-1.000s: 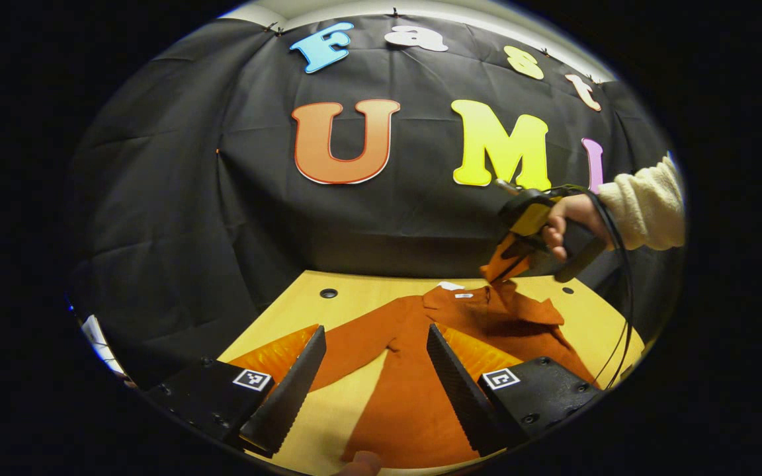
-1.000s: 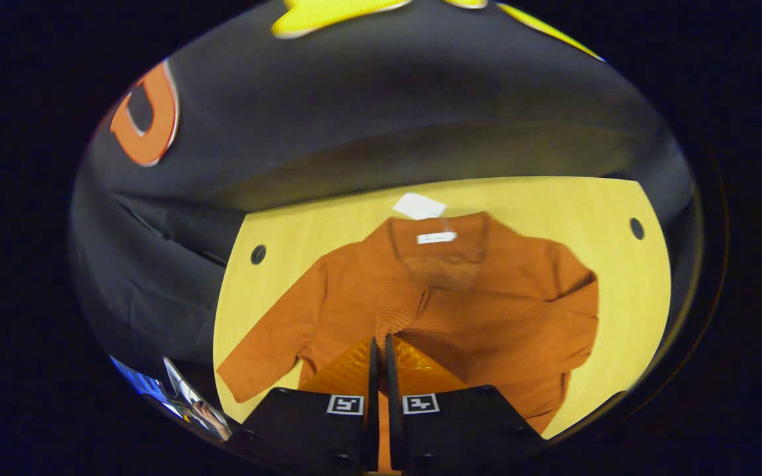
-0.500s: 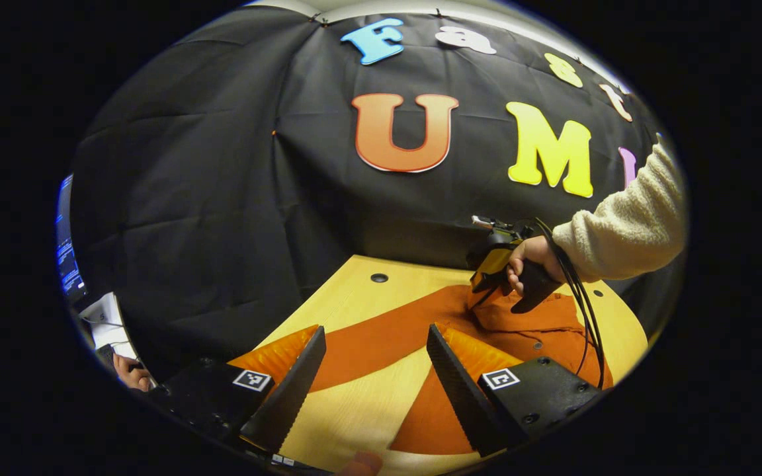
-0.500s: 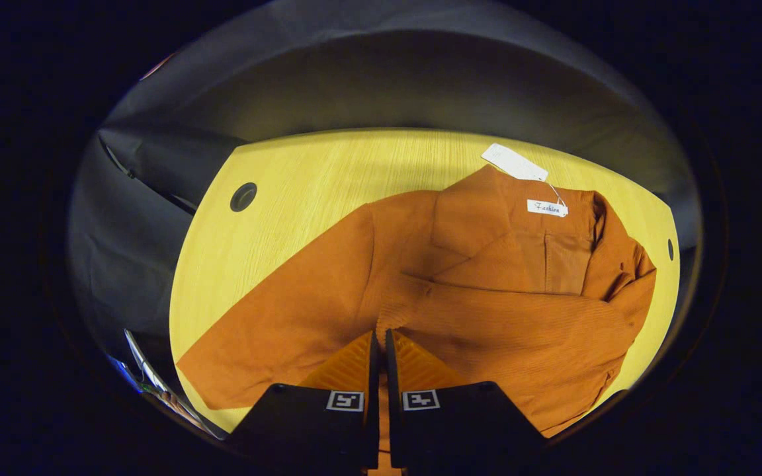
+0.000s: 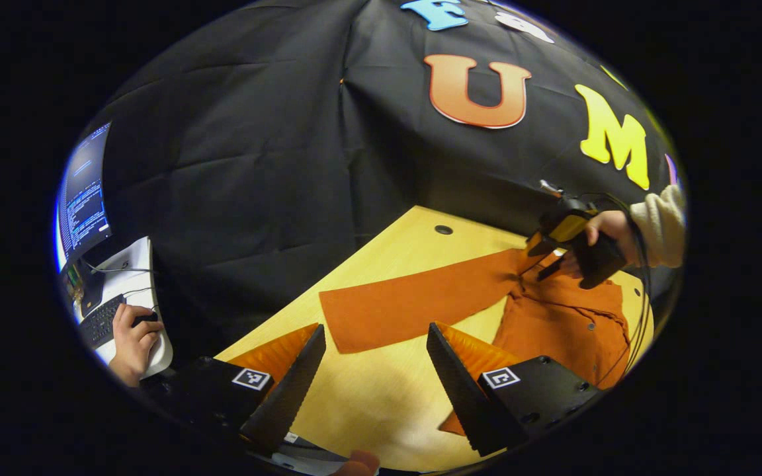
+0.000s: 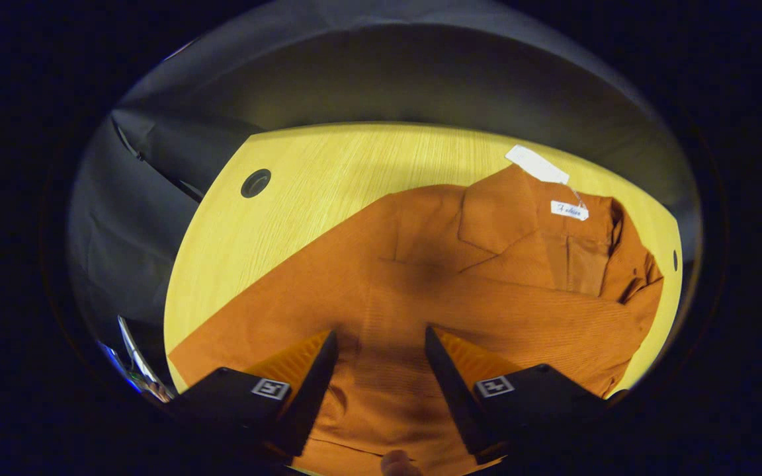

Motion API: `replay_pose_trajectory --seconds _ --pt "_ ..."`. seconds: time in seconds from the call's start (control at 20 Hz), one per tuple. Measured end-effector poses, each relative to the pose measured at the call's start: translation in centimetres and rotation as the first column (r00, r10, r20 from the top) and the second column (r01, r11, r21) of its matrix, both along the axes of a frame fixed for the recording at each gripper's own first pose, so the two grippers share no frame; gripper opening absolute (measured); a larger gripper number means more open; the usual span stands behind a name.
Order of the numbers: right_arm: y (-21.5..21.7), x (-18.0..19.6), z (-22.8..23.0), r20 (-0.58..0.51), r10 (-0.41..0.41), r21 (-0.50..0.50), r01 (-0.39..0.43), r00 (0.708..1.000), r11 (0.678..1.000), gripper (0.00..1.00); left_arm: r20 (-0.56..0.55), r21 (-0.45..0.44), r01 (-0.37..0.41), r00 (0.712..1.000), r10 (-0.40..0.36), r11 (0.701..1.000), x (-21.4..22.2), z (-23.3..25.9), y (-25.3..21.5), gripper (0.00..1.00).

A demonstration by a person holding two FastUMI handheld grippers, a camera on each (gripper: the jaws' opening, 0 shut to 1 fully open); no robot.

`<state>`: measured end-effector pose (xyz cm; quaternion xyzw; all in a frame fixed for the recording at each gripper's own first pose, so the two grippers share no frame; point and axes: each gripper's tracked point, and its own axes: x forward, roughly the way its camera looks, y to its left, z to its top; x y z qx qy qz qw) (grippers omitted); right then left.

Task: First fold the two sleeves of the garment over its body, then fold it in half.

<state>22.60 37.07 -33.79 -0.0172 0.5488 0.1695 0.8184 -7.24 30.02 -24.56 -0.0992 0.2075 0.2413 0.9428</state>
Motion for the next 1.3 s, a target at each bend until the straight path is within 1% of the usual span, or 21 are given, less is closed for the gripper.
replay_pose_trajectory --seconds 0.05,0.1,0.2,0.35,0.5,0.65,0.7,0.75,0.8,0.9,0.95,1.05,1.15,1.2,1.25,1.3 --pt "-0.1 0.0 1.0 0.019 0.002 0.017 -0.002 1.0 1.0 0.93 -0.016 0.001 -0.011 1.0 0.011 1.0 0.5 -0.5 0.9 1.0" --pt "-0.2 0.0 2.1 0.029 0.003 0.042 -0.004 1.0 0.999 0.98 -0.036 0.006 -0.037 0.999 0.038 0.999 0.8 -1.0 2.0 1.0" --pt "-1.6 0.0 4.5 0.064 0.013 0.058 -0.017 0.998 0.998 0.98 -0.079 -0.008 -0.088 0.993 0.087 0.996 1.7 -2.0 3.7 1.0" --pt "-4.0 -0.6 8.0 0.12 0.035 0.087 -0.046 0.992 0.995 0.97 -0.122 -0.059 -0.146 0.983 0.138 0.988 2.9 -3.5 5.5 1.0" --pt "-7.5 -2.6 10.9 0.173 0.049 0.131 -0.073 0.984 0.989 0.97 -0.177 -0.018 -0.177 0.969 0.171 0.984 4.4 -4.5 7.4 1.0" --pt "-11.8 -6.1 12.2 0.208 0.076 0.146 -0.108 0.975 0.983 0.98 -0.208 -0.054 -0.209 0.959 0.194 0.976 5.5 -6.1 7.5 1.0" --pt "-13.0 -7.5 12.5 0.209 0.086 0.151 -0.119 0.974 0.981 0.94 -0.223 -0.066 -0.223 0.953 0.203 0.973 5.7 -6.8 7.6 1.0" --pt "-14.2 -9.1 12.6 0.215 0.08 0.165 -0.116 0.973 0.979 0.97 -0.239 -0.065 -0.231 0.948 0.21 0.971 5.7 -7.5 7.9 1.0" --pt "-15.7 -10.6 12.9 0.222 0.06 0.176 -0.1 0.973 0.979 0.98 -0.257 -0.072 -0.244 0.941 0.219 0.967 5.8 -8.3 8.1 1.0" --pt "-18.2 -14.0 12.9 0.205 0.0 0.231 -0.049 0.979 0.972 0.98 -0.296 -0.09 -0.268 0.927 0.232 0.959 5.8 -9.4 8.0 1.0" --pt "-19.3 -15.8 12.6 0.182 -0.018 0.244 -0.028 0.983 0.969 0.98 -0.291 -0.108 -0.27 0.929 0.229 0.957 6.1 -9.5 7.9 1.0" --pt "-21.6 -19.1 12.0 0.168 -0.016 0.232 -0.024 0.986 0.972 0.97 -0.279 -0.142 -0.273 0.933 0.226 0.951 6.6 -9.6 7.8 1.0" --pt "-23.4 -21.2 12.1 0.175 -0.021 0.218 -0.018 0.984 0.976 0.98 -0.299 -0.161 -0.279 0.928 0.223 0.947 6.6 -10.0 7.7 1.0" --pt "-23.8 -21.9 12.3 0.174 -0.023 0.222 -0.016 0.984 0.975 0.94 -0.312 -0.176 -0.279 0.925 0.215 0.944 6.6 -10.3 7.6 1.0" --pt "-24.1 -22.4 12.6 0.17 -0.028 0.228 -0.012 0.985 0.973 0.94 -0.323 -0.186 -0.28 0.923 0.21 0.942 6.6 -10.5 7.5 1.0" --pt "-24.3 -22.7 12.8 0.163 -0.035 0.236 -0.005 0.986 0.972 0.97 -0.334 -0.206 -0.285 0.92 0.207 0.936 6.6 -10.8 7.4 1.0"
